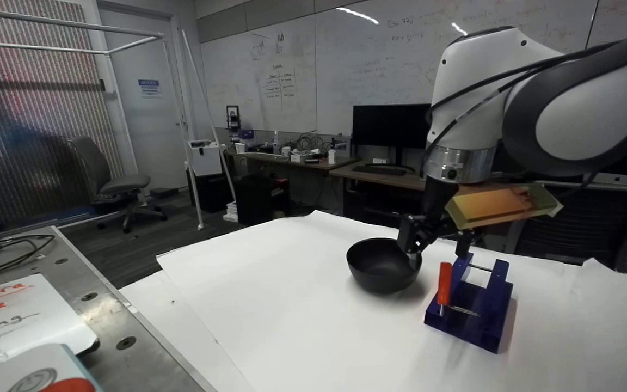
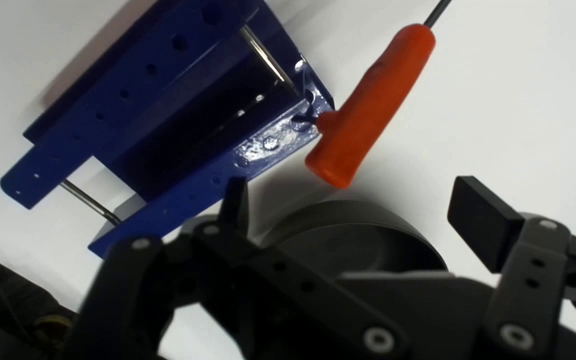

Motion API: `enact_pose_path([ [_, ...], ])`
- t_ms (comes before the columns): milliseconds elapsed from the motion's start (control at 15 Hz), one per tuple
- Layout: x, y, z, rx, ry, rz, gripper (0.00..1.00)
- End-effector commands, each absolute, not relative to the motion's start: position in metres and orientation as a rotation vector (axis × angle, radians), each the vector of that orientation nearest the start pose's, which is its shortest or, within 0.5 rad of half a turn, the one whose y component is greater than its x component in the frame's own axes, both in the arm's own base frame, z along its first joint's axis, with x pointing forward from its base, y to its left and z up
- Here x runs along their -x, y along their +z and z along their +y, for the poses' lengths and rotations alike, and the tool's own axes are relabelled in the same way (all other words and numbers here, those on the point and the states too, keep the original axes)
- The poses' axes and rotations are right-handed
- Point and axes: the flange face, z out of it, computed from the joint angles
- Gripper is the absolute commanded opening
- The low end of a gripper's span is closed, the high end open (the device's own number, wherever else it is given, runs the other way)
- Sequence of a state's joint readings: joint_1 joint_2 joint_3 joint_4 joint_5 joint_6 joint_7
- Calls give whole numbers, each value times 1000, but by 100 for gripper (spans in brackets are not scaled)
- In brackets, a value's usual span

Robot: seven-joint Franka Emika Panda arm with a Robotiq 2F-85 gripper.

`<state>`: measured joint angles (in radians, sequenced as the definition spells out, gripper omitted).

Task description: Put the wrench in the bowl

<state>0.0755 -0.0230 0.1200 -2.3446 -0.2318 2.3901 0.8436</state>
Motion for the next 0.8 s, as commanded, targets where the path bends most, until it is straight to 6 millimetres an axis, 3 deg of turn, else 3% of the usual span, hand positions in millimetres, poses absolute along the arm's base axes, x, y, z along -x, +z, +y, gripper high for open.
enact_pose_path([
  [0, -489, 344, 106, 3135, -292, 920, 100],
  [133, -484, 335, 110, 3136, -266, 984, 100],
  [200, -482, 331, 112, 3137, -252, 1009, 75],
  [333, -477, 328, 115, 3134, -249, 1047, 68],
  [733, -471, 324, 126, 3130, -288, 1068, 19],
])
